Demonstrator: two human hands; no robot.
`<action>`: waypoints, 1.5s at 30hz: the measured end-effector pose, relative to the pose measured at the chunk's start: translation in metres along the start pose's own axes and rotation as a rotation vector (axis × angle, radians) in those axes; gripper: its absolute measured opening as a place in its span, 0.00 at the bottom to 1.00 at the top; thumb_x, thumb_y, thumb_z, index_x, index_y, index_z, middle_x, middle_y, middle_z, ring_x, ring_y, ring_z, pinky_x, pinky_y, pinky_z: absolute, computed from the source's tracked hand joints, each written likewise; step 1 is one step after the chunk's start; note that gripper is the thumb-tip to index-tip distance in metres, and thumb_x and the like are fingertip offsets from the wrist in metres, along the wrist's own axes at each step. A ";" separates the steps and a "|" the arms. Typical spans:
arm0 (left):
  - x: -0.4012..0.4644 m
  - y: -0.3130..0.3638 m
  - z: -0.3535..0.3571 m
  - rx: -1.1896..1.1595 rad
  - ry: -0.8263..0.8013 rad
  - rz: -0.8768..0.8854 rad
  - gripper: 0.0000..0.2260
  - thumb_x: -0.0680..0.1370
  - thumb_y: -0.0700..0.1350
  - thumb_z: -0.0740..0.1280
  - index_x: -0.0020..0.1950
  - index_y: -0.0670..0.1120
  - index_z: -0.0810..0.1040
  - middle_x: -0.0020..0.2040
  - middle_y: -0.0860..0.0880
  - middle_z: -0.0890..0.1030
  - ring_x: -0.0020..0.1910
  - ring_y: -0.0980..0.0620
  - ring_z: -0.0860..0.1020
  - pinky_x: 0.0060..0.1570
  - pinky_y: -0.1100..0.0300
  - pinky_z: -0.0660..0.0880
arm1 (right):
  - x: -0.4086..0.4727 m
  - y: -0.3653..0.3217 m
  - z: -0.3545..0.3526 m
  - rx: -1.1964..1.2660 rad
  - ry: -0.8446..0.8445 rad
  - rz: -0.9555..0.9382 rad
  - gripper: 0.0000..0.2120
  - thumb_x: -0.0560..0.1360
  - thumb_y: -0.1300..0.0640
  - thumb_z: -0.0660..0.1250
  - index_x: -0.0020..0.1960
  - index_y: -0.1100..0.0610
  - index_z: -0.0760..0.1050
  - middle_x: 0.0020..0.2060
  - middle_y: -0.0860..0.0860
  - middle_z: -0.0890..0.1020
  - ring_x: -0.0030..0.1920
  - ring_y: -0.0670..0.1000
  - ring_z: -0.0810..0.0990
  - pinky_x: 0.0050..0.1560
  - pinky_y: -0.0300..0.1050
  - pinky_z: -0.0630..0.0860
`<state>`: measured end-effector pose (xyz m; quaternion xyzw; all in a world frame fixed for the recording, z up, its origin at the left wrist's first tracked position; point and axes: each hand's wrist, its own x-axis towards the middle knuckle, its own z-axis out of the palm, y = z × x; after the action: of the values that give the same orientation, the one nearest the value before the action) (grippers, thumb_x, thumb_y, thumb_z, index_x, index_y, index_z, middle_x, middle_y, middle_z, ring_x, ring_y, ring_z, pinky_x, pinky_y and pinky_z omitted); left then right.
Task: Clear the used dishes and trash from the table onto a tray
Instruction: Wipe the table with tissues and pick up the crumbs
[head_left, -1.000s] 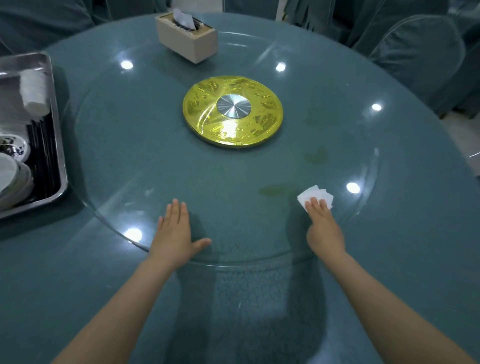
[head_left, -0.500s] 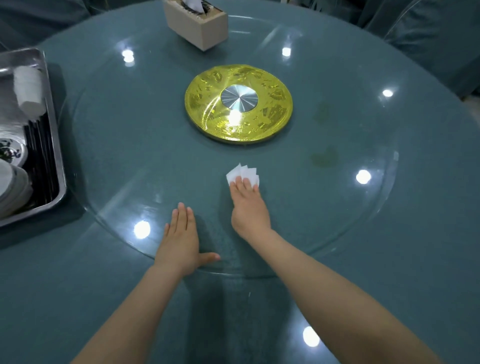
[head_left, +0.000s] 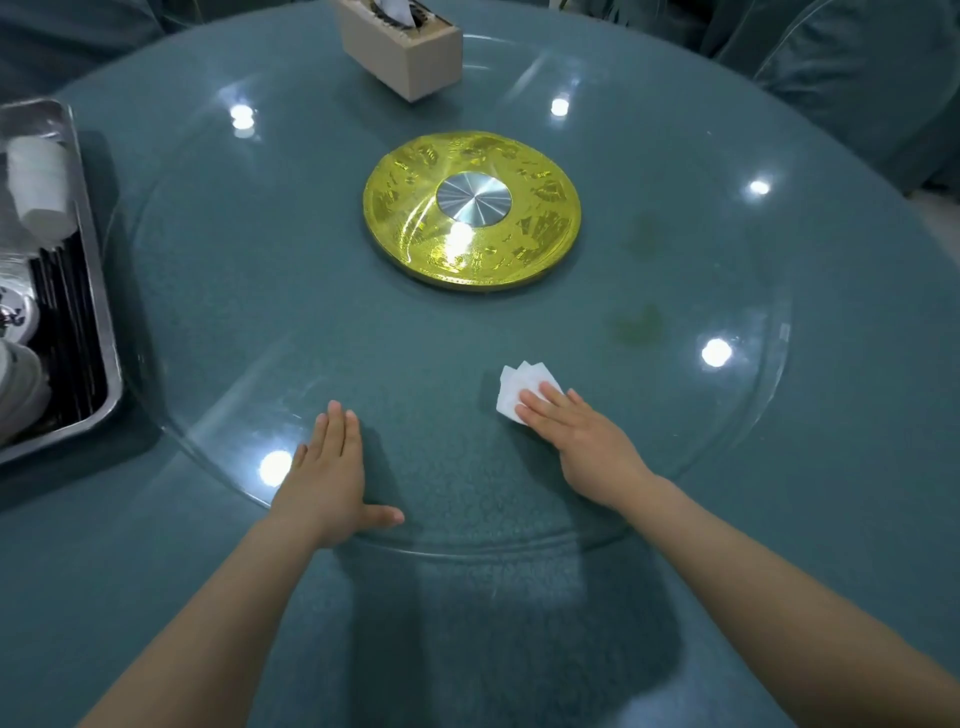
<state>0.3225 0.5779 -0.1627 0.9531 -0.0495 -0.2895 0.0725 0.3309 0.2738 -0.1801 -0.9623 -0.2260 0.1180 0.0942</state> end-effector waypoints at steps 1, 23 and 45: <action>0.001 -0.004 -0.001 0.013 -0.009 0.003 0.57 0.68 0.66 0.68 0.74 0.40 0.31 0.75 0.43 0.29 0.75 0.45 0.34 0.74 0.49 0.42 | 0.003 -0.001 0.000 0.000 0.002 0.021 0.35 0.74 0.73 0.50 0.78 0.53 0.50 0.77 0.46 0.47 0.77 0.49 0.42 0.70 0.37 0.30; -0.014 0.030 -0.012 0.028 0.312 -0.031 0.45 0.74 0.58 0.67 0.78 0.43 0.42 0.78 0.42 0.42 0.77 0.44 0.45 0.74 0.51 0.49 | -0.090 0.047 -0.003 0.103 0.101 0.650 0.39 0.71 0.73 0.52 0.78 0.50 0.51 0.77 0.42 0.49 0.77 0.45 0.47 0.67 0.40 0.63; -0.012 0.063 0.003 0.149 0.029 -0.017 0.56 0.68 0.66 0.69 0.76 0.37 0.37 0.77 0.38 0.38 0.77 0.42 0.43 0.75 0.51 0.47 | 0.033 0.030 -0.021 0.080 0.054 0.433 0.36 0.73 0.72 0.53 0.78 0.58 0.46 0.78 0.49 0.45 0.77 0.50 0.44 0.67 0.46 0.65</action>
<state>0.3078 0.5177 -0.1478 0.9604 -0.0617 -0.2718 -0.0004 0.3779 0.2597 -0.1736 -0.9867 -0.0068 0.1184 0.1109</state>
